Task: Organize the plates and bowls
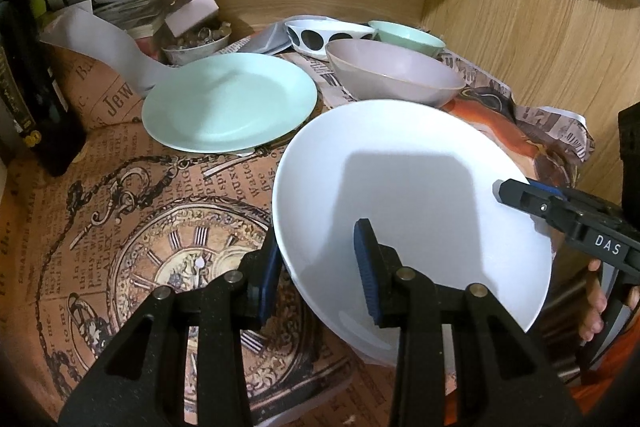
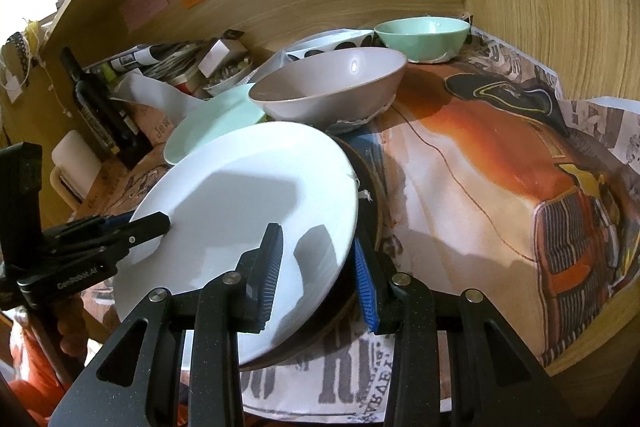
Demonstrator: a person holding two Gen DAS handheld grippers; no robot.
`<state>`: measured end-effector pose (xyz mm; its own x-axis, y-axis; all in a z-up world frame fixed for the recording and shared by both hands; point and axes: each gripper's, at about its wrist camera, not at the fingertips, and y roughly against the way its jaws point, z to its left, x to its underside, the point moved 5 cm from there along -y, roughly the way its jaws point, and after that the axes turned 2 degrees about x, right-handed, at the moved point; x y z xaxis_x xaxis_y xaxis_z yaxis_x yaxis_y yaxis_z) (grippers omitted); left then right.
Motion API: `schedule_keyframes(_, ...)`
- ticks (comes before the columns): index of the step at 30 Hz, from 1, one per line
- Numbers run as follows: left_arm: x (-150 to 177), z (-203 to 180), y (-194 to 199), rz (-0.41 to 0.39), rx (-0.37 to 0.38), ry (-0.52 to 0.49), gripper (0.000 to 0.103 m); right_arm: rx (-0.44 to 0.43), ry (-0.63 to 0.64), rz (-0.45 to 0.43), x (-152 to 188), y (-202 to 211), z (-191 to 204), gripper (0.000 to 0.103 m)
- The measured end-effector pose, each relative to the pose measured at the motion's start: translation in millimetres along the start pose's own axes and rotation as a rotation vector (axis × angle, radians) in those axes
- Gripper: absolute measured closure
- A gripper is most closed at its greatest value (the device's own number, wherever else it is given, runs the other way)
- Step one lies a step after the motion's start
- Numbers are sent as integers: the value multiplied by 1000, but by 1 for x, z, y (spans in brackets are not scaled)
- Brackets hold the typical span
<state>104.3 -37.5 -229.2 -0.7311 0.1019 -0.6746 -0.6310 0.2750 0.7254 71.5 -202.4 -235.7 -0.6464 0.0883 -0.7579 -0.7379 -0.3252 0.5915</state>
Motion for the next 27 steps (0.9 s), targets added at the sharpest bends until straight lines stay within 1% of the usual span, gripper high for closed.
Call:
schedule_keyframes(5,-1,0,-2,3,9,-3,66,-1,11,4,-2,-1,-1,72)
schedule_keyframes(21,-2,-1,-3,-2,-15,-41,65,17,77,27,-1,0,3,72)
schedule_keyframes(27,-2,-2,-3,-2,-19,-49,65,44,110,29,-1,0,3,75)
